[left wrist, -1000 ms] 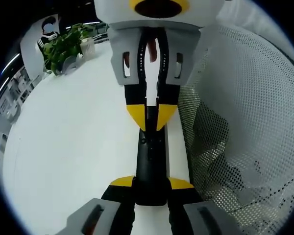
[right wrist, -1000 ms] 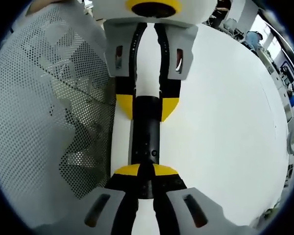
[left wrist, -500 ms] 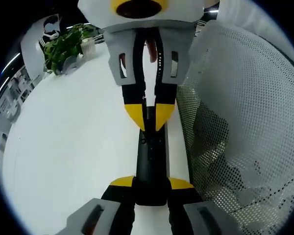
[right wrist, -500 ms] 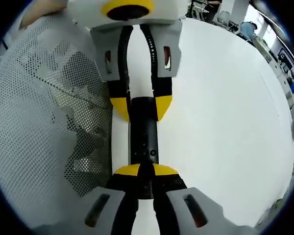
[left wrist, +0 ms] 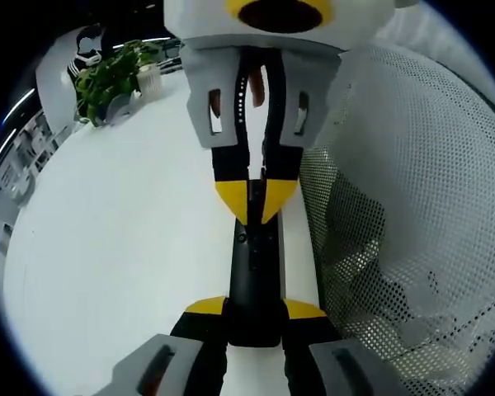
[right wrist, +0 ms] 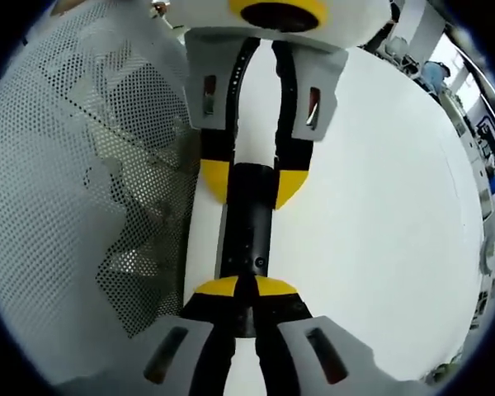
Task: Press the specified remote control buttons in sequence, fully releasing each button before pressing the next.
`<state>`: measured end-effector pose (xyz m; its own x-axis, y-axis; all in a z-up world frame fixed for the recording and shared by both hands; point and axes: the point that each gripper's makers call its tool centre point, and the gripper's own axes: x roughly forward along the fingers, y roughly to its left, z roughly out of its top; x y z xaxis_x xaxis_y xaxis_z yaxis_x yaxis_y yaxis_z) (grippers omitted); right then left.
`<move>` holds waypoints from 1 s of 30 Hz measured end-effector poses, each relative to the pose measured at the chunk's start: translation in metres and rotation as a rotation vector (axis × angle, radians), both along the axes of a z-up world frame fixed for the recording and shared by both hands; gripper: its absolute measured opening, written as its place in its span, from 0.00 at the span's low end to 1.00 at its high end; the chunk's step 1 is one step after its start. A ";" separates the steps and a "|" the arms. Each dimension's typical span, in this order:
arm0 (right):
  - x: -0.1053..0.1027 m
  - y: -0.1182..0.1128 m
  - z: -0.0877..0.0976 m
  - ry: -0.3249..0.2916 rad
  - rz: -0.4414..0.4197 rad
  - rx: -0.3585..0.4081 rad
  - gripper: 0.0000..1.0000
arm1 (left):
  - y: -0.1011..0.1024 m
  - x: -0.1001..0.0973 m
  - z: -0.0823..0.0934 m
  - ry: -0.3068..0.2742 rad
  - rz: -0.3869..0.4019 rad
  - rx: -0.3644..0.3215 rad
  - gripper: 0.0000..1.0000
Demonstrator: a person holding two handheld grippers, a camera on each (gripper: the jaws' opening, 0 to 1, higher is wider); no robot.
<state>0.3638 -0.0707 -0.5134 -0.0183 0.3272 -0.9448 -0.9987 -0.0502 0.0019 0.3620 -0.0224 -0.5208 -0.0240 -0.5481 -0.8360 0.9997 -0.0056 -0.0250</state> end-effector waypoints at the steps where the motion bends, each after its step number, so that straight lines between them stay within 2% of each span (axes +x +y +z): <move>1: 0.000 0.000 0.000 0.013 -0.006 0.003 0.03 | 0.000 0.000 0.000 0.001 0.000 -0.001 0.24; 2: -0.001 0.000 0.000 0.038 -0.037 0.007 0.03 | 0.000 0.000 0.000 0.002 0.001 -0.001 0.24; 6: -0.001 0.000 0.000 0.043 -0.050 0.006 0.04 | 0.000 0.000 0.000 0.001 0.001 0.001 0.24; 8: -0.002 -0.001 0.001 0.028 -0.042 0.026 0.04 | 0.000 0.000 0.000 0.000 0.001 0.001 0.24; 11: -0.002 0.000 0.003 0.039 -0.080 0.067 0.04 | 0.000 0.000 0.000 0.000 0.001 -0.002 0.24; 14: -0.002 -0.002 0.003 0.038 -0.083 0.094 0.02 | 0.000 0.000 0.000 0.003 0.003 -0.005 0.24; 16: -0.005 0.001 0.004 0.040 -0.068 0.106 0.00 | 0.000 0.000 0.000 0.003 0.001 -0.006 0.24; 22: -0.005 0.001 0.005 -0.002 -0.013 0.076 0.00 | -0.001 -0.001 0.000 0.002 -0.001 -0.004 0.25; 26: -0.005 0.001 0.004 -0.057 0.081 0.041 0.00 | -0.001 -0.001 0.000 -0.001 -0.001 -0.002 0.24; 30: -0.004 0.003 0.003 -0.057 0.076 0.006 0.00 | -0.001 0.000 0.000 0.002 0.000 -0.005 0.24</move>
